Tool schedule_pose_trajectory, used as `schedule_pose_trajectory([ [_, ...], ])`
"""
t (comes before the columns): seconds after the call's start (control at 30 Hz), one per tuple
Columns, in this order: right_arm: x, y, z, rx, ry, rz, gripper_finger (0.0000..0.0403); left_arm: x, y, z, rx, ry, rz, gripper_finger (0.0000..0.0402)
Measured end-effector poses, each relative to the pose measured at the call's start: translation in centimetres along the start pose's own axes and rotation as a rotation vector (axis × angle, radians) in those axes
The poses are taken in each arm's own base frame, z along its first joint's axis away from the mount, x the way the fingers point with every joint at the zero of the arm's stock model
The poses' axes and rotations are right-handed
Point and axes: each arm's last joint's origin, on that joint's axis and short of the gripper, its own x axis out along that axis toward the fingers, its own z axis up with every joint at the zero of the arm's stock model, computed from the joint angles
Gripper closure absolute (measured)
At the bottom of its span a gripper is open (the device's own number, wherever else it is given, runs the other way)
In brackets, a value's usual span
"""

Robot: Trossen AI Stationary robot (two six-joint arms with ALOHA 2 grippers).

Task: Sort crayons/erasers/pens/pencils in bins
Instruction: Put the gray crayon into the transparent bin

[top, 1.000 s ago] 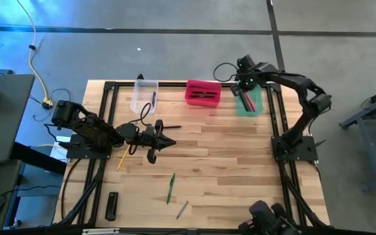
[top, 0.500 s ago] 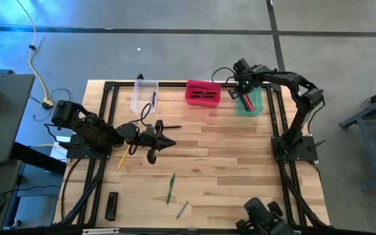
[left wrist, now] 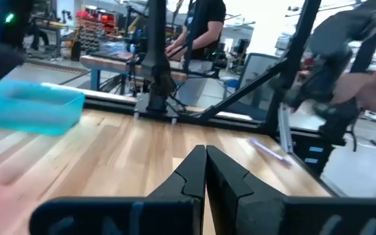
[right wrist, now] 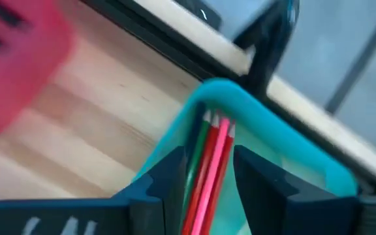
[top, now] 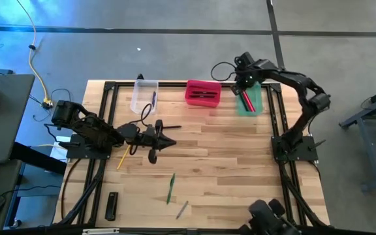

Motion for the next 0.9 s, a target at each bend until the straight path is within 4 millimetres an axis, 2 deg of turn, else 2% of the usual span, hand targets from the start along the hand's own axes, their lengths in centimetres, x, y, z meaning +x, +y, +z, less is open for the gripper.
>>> schedule_pose_trajectory([
  [0.1, -1.7, 0.4, -0.9, -0.088, -0.111, 0.022, 0.0302, 0.0, 0.1, -0.1, 0.003, 0.009, 0.04, 0.0401],
  [0.2, -3.1, 0.4, -2.3, -0.118, -0.275, 0.052, 0.0344, 0.0, 0.3, -0.2, 0.006, 0.013, 0.078, 0.0401],
  [0.33, -3.9, 0.9, -5.5, -0.12, -0.493, 0.171, 0.0396, 0.0, 0.6, -0.3, -0.011, 0.024, 0.091, 0.0401],
  [0.6, -3.7, 4.8, -12.5, -0.175, -0.813, 0.338, 0.0393, -0.3, 1.7, -0.6, -0.06, 0.145, 0.161, 0.0401],
  [0.7, -3.7, 6.3, -14.7, -0.197, -0.905, 0.434, 0.0401, -0.4, 1.6, 0.0, -0.065, 0.201, 0.174, 0.0401],
  [0.9, -3.5, 8.5, -18.0, -0.248, -0.999, 0.546, 0.0402, -1.1, 1.3, 2.1, -0.102, 0.44, 0.242, 0.0401],
])
